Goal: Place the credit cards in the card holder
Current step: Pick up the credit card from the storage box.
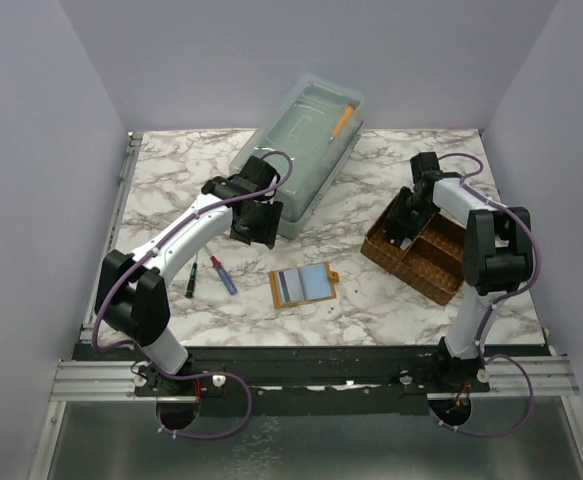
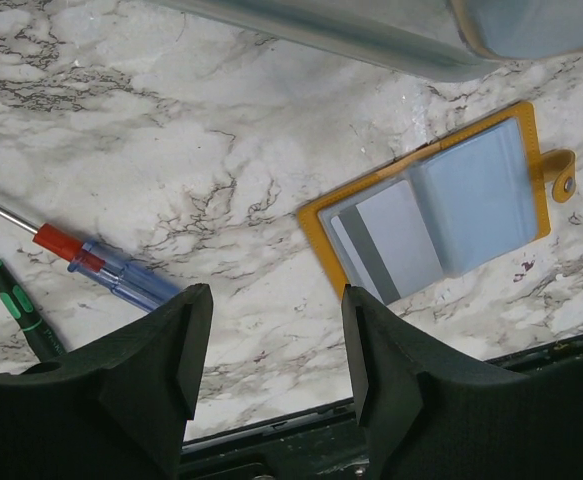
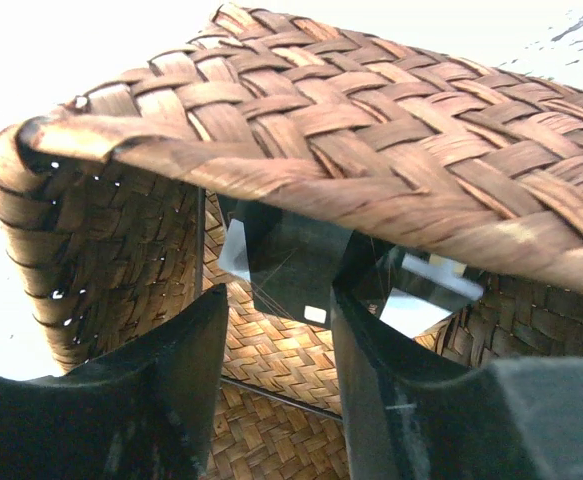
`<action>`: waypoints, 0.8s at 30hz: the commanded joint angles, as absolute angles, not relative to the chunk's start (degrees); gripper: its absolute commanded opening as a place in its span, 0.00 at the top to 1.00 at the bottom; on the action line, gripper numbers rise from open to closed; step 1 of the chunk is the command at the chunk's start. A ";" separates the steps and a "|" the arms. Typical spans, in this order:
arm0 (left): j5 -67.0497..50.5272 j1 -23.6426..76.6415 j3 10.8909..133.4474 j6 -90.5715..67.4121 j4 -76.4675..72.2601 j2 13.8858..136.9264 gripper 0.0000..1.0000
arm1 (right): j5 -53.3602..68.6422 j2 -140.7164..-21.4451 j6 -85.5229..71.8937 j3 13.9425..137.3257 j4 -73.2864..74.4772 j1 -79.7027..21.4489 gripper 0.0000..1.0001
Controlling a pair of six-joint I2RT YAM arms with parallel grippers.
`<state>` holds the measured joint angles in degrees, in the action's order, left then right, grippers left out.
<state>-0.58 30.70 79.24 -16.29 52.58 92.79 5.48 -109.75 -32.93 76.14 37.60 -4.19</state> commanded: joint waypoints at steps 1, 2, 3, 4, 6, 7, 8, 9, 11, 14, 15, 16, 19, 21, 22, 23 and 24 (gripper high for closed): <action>-1.55 29.99 78.07 -15.04 53.43 90.18 0.39 | 1.94 -112.20 -35.97 78.59 43.22 -4.45 0.48; -1.49 29.85 77.97 -15.05 53.44 90.10 0.39 | 1.19 -112.48 -36.59 79.00 44.23 -4.54 0.46; -1.53 29.80 77.88 -15.03 53.44 90.03 0.39 | 0.42 -112.78 -37.25 79.38 45.29 -4.69 0.45; -1.59 29.75 77.80 -15.07 53.44 89.97 0.39 | -0.53 -113.07 -37.87 79.71 46.06 -4.74 0.43; -1.60 29.60 77.66 -14.95 53.44 89.98 0.39 | -2.61 -113.64 -39.00 80.53 48.16 -4.82 0.41; -1.61 29.42 77.61 -15.01 53.44 89.88 0.39 | -3.34 -113.79 -39.06 80.96 48.83 -4.90 0.41; -1.68 29.32 77.49 -14.97 53.44 89.83 0.39 | -4.36 -113.77 -39.11 81.50 49.53 -5.00 0.41; -1.63 29.15 77.37 -14.97 53.43 89.79 0.39 | -4.60 -113.81 -38.96 82.06 50.01 -5.08 0.41; -1.74 28.94 77.27 -15.03 53.44 89.74 0.39 | -4.82 -113.69 -38.08 83.39 50.46 -5.22 0.41; -1.78 28.68 77.08 -15.22 53.31 89.74 0.39 | -5.29 -113.77 -37.10 86.19 51.69 -5.36 0.46; -1.83 28.56 77.04 -15.23 53.27 89.67 0.39 | -5.47 -113.77 -36.88 87.10 52.00 -5.37 0.48; -1.96 28.44 76.95 -15.30 53.19 89.65 0.39 | -5.77 -113.81 -36.45 88.02 52.32 -5.37 0.51; -2.24 28.18 76.54 -15.38 53.09 89.36 0.39 | -7.23 -114.56 -36.18 90.54 54.18 -5.36 0.53; -2.27 27.97 76.26 -15.46 53.01 89.15 0.39 | -7.98 -115.09 -36.19 90.52 54.69 -5.36 0.52; -2.35 27.83 76.10 -15.48 53.00 88.98 0.39 | -8.14 -115.30 -36.32 90.13 54.85 -5.36 0.50; -2.37 27.71 75.99 -15.54 53.00 88.85 0.39 | -8.05 -115.53 -36.44 89.88 54.97 -5.36 0.48; -2.36 27.57 75.88 -15.49 53.00 88.75 0.39 | -7.87 -115.71 -36.47 89.62 54.98 -5.36 0.47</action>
